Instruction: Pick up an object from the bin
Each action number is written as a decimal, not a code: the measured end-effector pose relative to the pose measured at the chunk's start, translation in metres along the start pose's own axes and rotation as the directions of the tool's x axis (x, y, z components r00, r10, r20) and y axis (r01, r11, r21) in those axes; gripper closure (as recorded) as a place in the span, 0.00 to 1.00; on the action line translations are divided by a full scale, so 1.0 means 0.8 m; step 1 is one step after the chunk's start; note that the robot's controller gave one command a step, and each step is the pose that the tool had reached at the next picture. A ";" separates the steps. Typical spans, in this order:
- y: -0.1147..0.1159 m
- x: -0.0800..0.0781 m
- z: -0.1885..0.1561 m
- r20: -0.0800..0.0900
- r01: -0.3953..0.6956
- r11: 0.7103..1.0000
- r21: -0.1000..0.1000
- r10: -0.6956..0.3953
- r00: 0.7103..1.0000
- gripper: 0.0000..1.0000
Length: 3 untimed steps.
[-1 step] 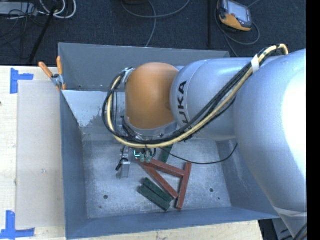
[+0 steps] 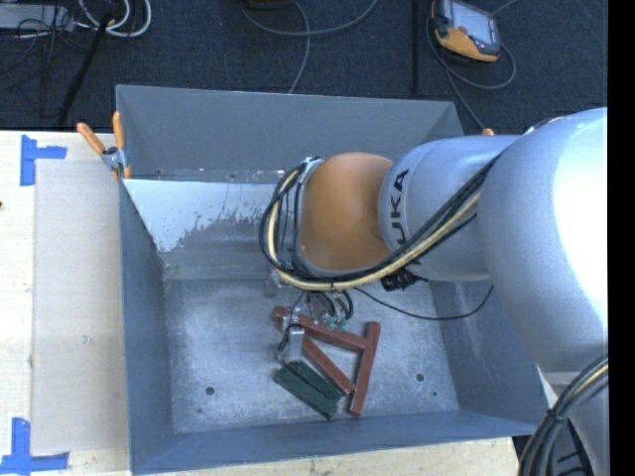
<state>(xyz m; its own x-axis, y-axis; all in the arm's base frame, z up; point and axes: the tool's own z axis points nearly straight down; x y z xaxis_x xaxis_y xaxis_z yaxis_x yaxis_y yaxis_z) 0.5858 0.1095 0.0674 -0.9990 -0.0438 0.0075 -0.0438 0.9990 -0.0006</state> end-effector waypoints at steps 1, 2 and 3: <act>-0.071 0.000 -0.004 0.007 -0.070 0.998 -0.001 0.070 0.998 0.00; -0.068 0.000 -0.003 0.007 -0.067 0.998 -0.003 0.067 0.998 1.00; -0.068 0.000 -0.003 0.007 -0.069 0.998 -0.002 0.069 0.998 0.00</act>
Offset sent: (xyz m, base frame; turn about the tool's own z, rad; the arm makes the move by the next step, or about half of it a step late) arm 0.0020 -0.0545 0.0026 0.0642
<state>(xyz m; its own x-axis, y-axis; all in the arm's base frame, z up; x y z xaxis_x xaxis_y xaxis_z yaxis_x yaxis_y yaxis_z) 0.5880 0.0548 0.0698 -0.9997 0.0250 0.0008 0.0250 0.9997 0.0007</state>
